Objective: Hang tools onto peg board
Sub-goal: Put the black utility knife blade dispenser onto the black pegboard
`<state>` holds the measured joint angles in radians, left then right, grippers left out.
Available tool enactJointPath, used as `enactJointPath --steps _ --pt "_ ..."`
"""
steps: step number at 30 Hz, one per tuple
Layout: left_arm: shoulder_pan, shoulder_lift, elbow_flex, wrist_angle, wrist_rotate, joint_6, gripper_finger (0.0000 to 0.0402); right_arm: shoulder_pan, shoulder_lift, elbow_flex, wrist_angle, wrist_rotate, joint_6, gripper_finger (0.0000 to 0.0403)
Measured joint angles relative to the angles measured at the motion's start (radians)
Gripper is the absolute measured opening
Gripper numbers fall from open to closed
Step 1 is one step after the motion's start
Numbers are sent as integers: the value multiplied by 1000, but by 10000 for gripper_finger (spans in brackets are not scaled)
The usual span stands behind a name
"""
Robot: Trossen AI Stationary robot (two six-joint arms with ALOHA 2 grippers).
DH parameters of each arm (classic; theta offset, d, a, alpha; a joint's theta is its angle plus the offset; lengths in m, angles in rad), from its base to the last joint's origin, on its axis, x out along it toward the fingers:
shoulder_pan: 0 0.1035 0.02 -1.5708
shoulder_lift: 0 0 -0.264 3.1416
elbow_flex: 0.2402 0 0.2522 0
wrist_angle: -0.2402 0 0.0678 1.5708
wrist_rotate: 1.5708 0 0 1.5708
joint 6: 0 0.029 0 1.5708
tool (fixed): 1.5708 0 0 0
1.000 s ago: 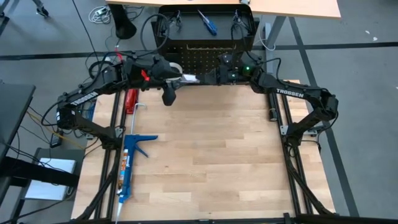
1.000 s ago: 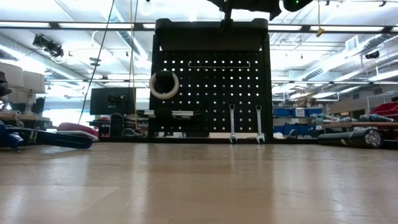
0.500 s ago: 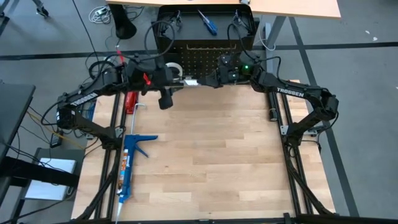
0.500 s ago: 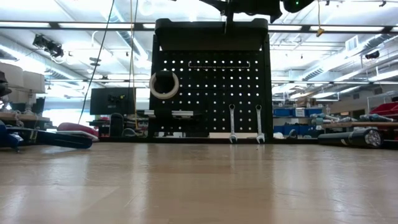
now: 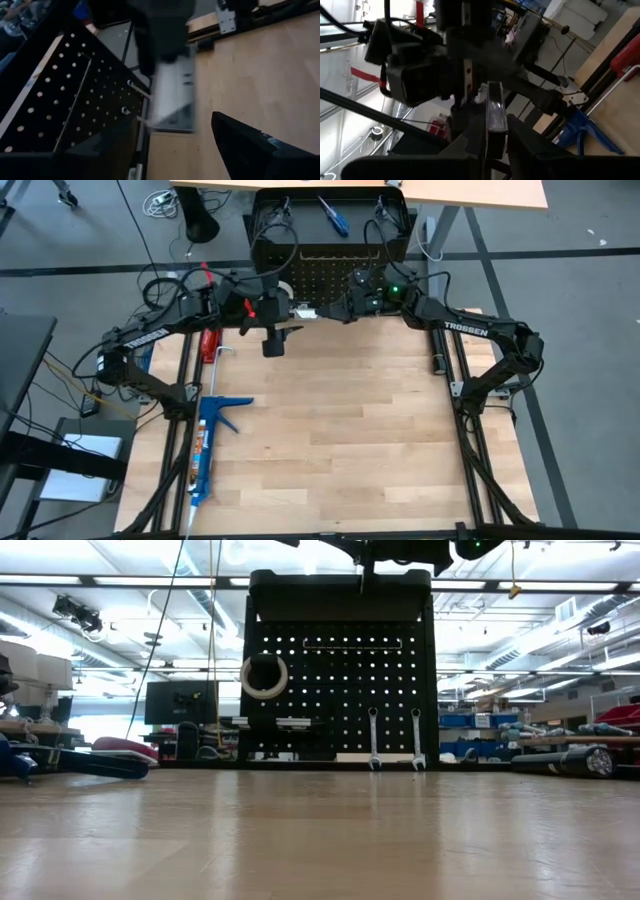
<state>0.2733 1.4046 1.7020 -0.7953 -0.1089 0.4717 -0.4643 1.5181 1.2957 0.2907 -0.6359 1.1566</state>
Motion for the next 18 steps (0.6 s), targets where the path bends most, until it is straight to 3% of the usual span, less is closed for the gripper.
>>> enactJointPath --steps 6,15,18 --pt "0 0 0 21 53 0 221 5 0 0 -15 0 -3 62" --pt "-6 0 0 8 53 21 102 5 1 -2 -20 4 -4 62" --pt "-6 0 0 8 53 21 97 4 1 -2 -20 3 -6 63"
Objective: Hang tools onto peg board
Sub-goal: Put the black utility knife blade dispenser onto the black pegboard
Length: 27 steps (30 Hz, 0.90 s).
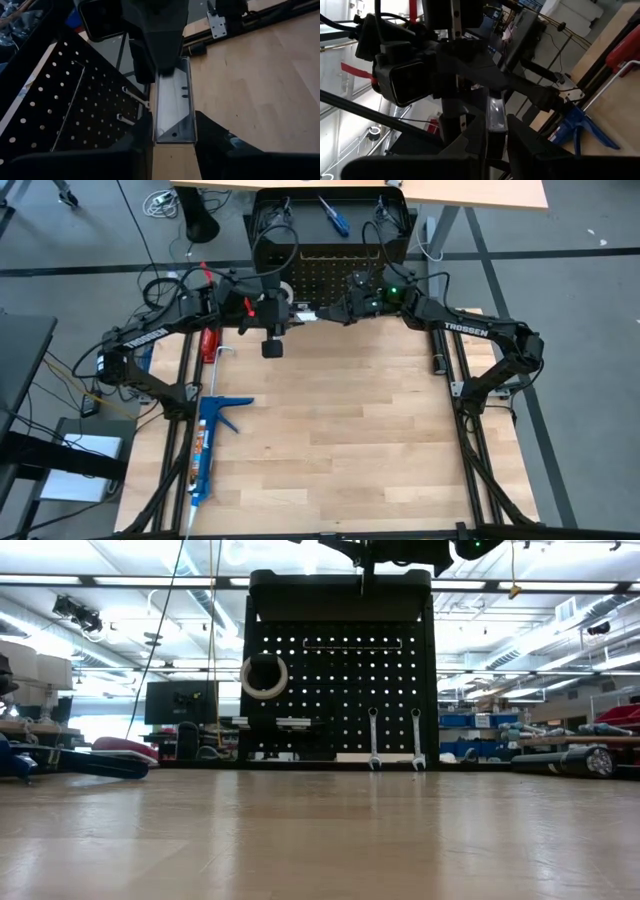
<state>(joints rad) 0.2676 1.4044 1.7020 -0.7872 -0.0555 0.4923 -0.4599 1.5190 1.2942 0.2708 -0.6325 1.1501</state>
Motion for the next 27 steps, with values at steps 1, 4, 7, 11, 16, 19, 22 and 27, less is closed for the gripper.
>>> enactJointPath --steps 1,4,7,11,16,19,22,27 --pt "0 0 0 0 -1 0 97 0 0 0 0 0 0 63" --pt "0 0 0 3 -23 5 97 0 0 0 3 15 -25 65" --pt "0 0 0 3 -43 0 97 -4 -2 0 8 59 -56 82" --pt "0 0 0 10 -54 -36 97 -43 -14 0 30 62 -69 125" --pt "0 1 0 18 -99 -74 97 -95 -57 0 -70 78 -98 166" --pt "0 2 0 17 -157 -81 97 -99 -106 0 -158 150 -143 174" --pt "8 9 0 27 -189 -82 97 -47 -135 -2 -256 341 -187 174" --pt "22 43 0 47 -222 -89 97 70 -131 -34 -195 550 -126 175"
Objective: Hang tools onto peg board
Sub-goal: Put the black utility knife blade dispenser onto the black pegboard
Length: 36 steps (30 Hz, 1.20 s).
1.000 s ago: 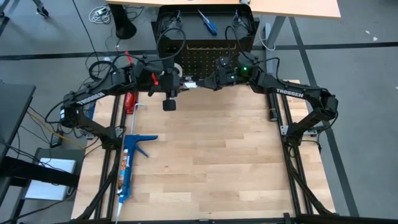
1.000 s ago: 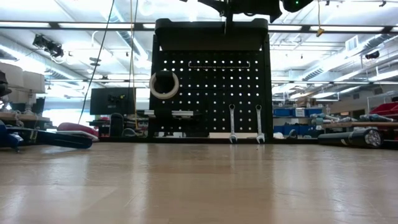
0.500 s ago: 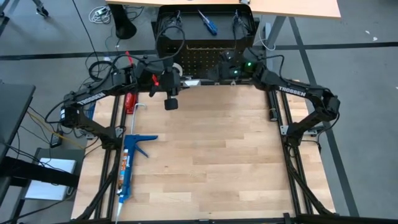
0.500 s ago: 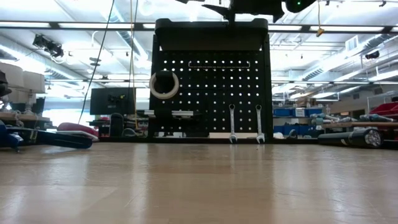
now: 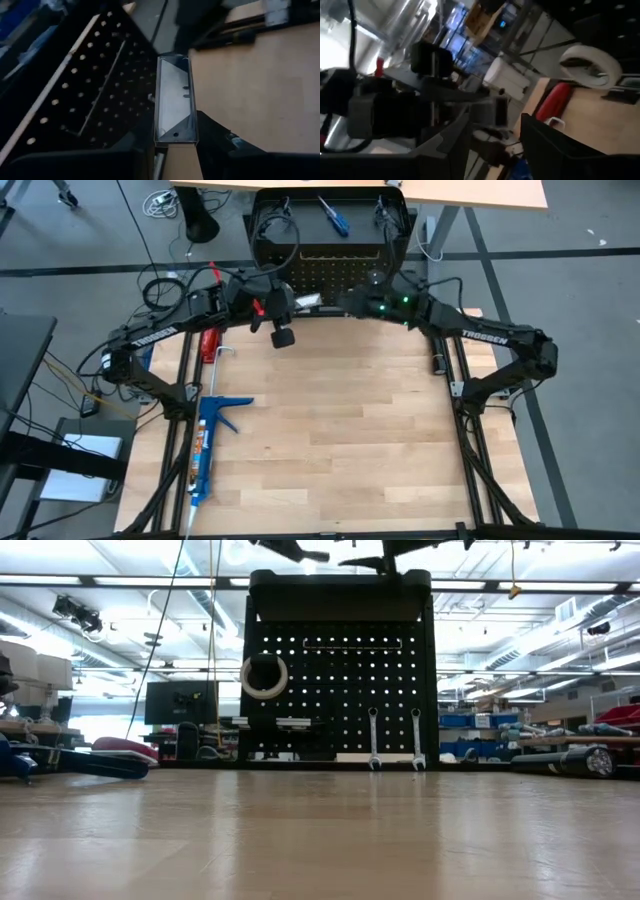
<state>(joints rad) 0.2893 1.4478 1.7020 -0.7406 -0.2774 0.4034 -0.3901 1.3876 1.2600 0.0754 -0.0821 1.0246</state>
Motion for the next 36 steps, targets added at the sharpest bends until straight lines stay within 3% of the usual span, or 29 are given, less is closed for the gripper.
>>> enactJointPath --steps 6,13,17,22,36 --pt "8 22 0 60 -103 -4 102 97 -16 -75 69 263 57 175" --pt "19 33 0 95 15 8 103 203 22 -222 419 448 132 175" --pt "19 33 0 108 64 7 103 225 71 -257 565 487 154 175" --pt "19 39 0 115 90 7 104 246 150 -238 697 563 55 170" --pt "16 53 -1 138 69 -37 104 251 184 -212 787 707 -78 165"
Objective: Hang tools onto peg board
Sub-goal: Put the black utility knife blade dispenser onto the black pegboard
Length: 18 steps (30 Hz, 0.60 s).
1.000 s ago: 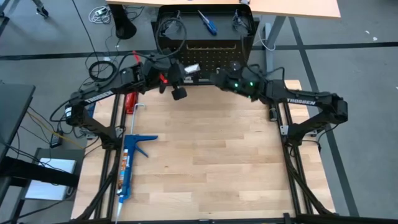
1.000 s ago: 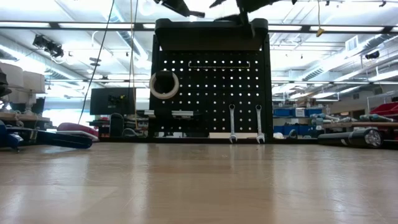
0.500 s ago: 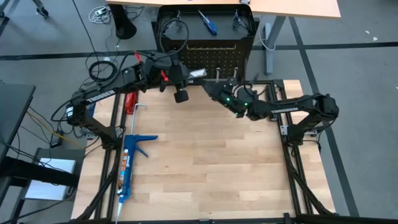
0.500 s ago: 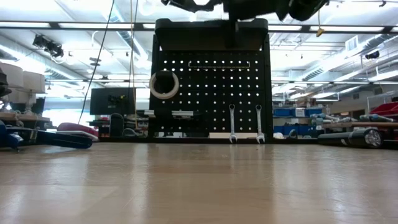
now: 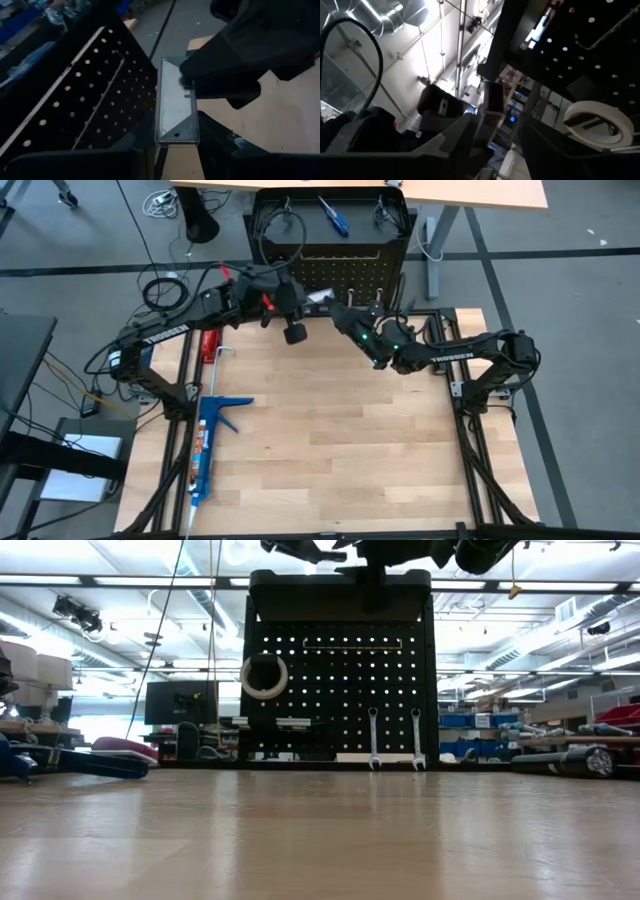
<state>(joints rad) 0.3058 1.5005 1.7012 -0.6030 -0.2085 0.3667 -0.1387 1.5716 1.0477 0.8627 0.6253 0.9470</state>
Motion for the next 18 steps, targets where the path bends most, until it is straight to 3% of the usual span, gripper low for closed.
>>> enactJointPath --steps 9,18 --pt "0 13 0 39 23 -6 105 1 -1 0 17 2 -23 141" --pt "-2 25 0 45 68 0 105 -1 0 0 30 -35 -36 77"
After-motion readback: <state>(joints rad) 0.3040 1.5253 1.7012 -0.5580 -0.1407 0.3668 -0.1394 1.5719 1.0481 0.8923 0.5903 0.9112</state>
